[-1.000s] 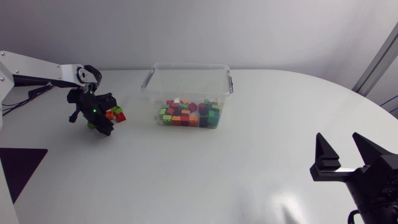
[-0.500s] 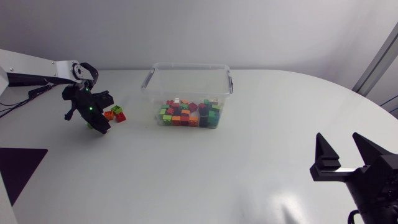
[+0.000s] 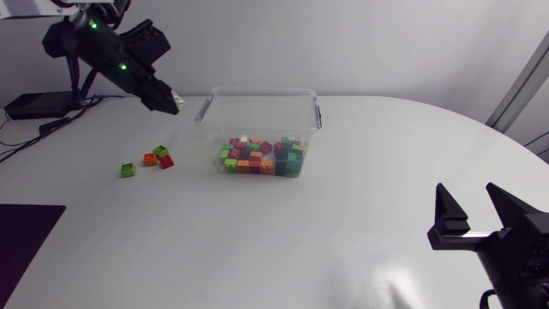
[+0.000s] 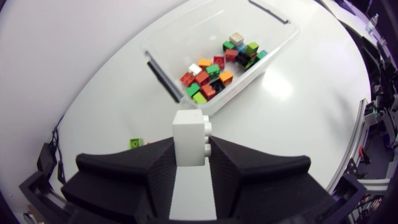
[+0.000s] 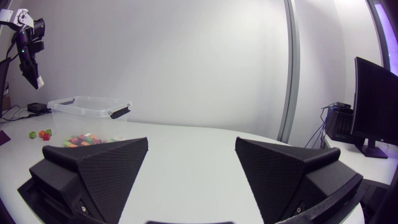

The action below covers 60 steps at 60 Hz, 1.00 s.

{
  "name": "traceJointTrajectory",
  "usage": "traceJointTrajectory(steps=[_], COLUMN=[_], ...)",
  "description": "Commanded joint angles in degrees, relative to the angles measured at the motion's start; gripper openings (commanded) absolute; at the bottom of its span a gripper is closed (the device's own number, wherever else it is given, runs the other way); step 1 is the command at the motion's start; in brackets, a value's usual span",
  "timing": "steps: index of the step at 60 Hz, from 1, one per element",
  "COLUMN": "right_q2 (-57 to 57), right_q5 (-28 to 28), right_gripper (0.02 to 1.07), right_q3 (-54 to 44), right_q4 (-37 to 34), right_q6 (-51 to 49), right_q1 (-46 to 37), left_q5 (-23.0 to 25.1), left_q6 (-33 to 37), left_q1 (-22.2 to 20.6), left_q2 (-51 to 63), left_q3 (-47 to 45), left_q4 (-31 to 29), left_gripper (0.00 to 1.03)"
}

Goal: Place the duplo bricks in the container

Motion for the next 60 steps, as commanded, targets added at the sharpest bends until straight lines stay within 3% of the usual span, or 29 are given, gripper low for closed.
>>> traceJointTrajectory(steps=[1, 19, 42, 45, 46, 50, 52, 60], right_q2=[-0.25, -0.25, -0.25, -0.25, -0.25, -0.25, -0.25, -0.25], right_q5=[-0.05, -0.05, -0.05, -0.05, -0.05, -0.05, -0.05, -0.05], right_gripper=[1.03, 1.03, 1.03, 1.03, 1.03, 1.03, 1.03, 1.03], right_q3=[-0.91, -0.91, -0.91, -0.91, -0.91, -0.91, -0.91, -0.91], right_q4=[-0.48, -0.48, -0.48, -0.48, -0.48, -0.48, -0.48, -0.48], right_q6=[-1.17, -1.17, -1.17, -1.17, -1.17, -1.17, -1.17, -1.09], right_q1=[-0.16, -0.24, -0.16, -0.16, -0.16, -0.16, -0.16, -0.16], left_q5=[1.04, 3.41, 2.53, 1.92, 1.48, 1.22, 0.87, 0.6], left_q6=[-4.21, -17.04, -17.66, -17.39, -17.13, -16.25, -15.28, -12.65], left_q1=[-3.29, -5.4, -8.13, -8.48, -8.56, -8.48, -8.3, -6.81], left_q2=[0.73, 5.12, 21.38, 22.79, 23.93, 24.37, 23.76, 21.56], left_q3=[1.79, 2.49, 18.49, 19.8, 21.12, 22.62, 22.7, 23.67], left_q4=[0.65, 19.02, 13.13, 12.34, 11.11, 9.79, 9.35, 5.57], left_gripper=[0.25, 0.25, 0.32, 0.45, 0.63, 0.91, 0.98, 0.98])
